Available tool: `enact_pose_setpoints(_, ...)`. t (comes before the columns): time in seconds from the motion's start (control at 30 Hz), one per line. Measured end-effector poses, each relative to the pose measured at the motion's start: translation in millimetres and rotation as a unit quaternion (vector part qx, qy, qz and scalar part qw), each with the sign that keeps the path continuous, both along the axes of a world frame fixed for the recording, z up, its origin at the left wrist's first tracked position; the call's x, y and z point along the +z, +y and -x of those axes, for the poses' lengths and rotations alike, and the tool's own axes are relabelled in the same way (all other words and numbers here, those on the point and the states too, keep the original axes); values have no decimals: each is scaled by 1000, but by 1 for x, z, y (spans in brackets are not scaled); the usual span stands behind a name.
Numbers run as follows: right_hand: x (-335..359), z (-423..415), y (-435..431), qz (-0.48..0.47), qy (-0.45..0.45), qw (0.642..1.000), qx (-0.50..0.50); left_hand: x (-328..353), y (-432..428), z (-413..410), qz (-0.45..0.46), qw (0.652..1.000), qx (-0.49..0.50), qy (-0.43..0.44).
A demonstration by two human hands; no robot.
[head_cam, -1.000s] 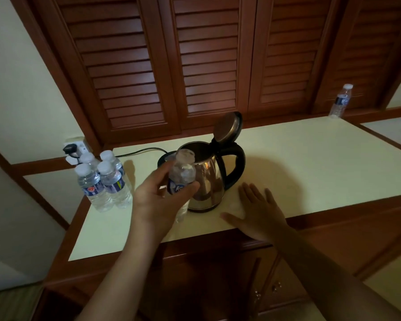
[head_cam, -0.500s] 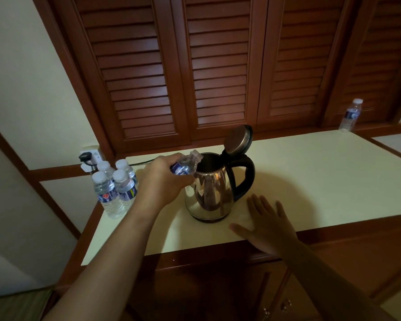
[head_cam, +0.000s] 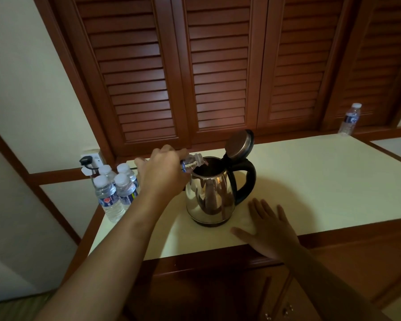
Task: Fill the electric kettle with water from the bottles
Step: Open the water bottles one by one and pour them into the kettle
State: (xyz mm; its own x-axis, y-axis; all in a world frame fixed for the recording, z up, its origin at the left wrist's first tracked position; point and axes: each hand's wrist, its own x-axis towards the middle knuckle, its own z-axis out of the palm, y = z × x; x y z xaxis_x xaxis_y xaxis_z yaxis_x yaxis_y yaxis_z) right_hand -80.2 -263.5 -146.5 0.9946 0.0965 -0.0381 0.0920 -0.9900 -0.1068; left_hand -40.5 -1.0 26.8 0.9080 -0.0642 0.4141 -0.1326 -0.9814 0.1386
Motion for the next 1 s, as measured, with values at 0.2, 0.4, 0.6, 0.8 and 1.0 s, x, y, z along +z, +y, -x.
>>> enact_pose_setpoints(0.2,-1,-1,0,2,1,1000,-4,0,0,-1,-18,1000,5,-11)
enact_pose_setpoints(0.4,-2,-2,0,2,-1,1000,-5,-4,2,-1,-47,998,-4,-34)
enact_pose_setpoints(0.6,-2,-2,0,-2,2,1000,-5,-6,5,-3,-82,995,-25,-47)
enact_pose_setpoints(0.8,-3,-2,0,-1,2,1000,-2,-9,0,-8,-131,987,-29,-89)
enact_pose_setpoints(1.0,-3,-2,0,-4,-1,1000,-4,-5,-5,-9,-174,978,-42,-110)
